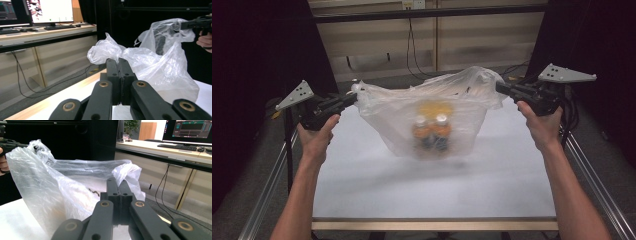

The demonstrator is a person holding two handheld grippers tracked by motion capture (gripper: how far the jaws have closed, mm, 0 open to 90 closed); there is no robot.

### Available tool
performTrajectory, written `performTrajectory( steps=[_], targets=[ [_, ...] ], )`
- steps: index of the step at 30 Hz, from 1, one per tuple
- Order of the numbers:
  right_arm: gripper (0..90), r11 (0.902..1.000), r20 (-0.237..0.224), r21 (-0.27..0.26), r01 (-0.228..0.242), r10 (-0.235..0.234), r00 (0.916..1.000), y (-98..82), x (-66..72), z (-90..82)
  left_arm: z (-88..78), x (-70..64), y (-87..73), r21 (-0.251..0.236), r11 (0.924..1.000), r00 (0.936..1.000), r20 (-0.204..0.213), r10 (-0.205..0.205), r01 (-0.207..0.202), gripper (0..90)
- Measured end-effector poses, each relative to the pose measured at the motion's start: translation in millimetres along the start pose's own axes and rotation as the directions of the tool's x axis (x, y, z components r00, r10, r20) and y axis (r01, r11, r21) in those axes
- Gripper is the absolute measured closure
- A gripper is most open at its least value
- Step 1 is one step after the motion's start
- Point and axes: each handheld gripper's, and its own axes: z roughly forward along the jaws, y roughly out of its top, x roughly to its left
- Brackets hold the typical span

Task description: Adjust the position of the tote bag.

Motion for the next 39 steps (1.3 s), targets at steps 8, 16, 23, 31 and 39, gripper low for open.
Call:
performTrajectory(
  steps=[8, 16, 23, 31, 39],
  targets=[
    [90.0, 0.9999, 0.003, 0.016, -0.004, 0.004, 1.0000, -20.1, 3.8, -5.3, -1.5, -7.9, -19.4, 0.018, 0.9996, 0.9998, 0.004, -0.020, 0.020, 89.7],
    [90.0, 0.9982, 0.016, 0.034, -0.050, 0.050, 0.9986, -43.9, -3.3, -6.6, 1.8, -12.9, -44.7, 0.045, 0.9982, 0.9991, 0.018, -0.039, 0.038, 89.6],
    [90.0, 0.9960, 0.022, 0.048, -0.075, 0.074, 0.9970, -60.7, -5.5, -6.9, 8.7, -11.7, -60.7, 0.086, 0.9953, 0.9988, 0.019, -0.046, 0.044, 89.6],
    [90.0, 0.9895, 0.031, 0.092, -0.111, 0.109, 0.9936, -87.2, -10.0, 0.4, 9.3, -2.1, -74.9, 0.114, 0.9912, 0.9974, -0.037, -0.062, 0.066, 89.7],
    [90.0, 0.9900, 0.006, 0.093, -0.107, 0.106, 0.9943, -83.7, -5.5, 18.2, 6.3, 6.3, -78.1, 0.128, 0.9895, 0.9960, -0.068, -0.059, 0.067, 89.7]
  ],
)
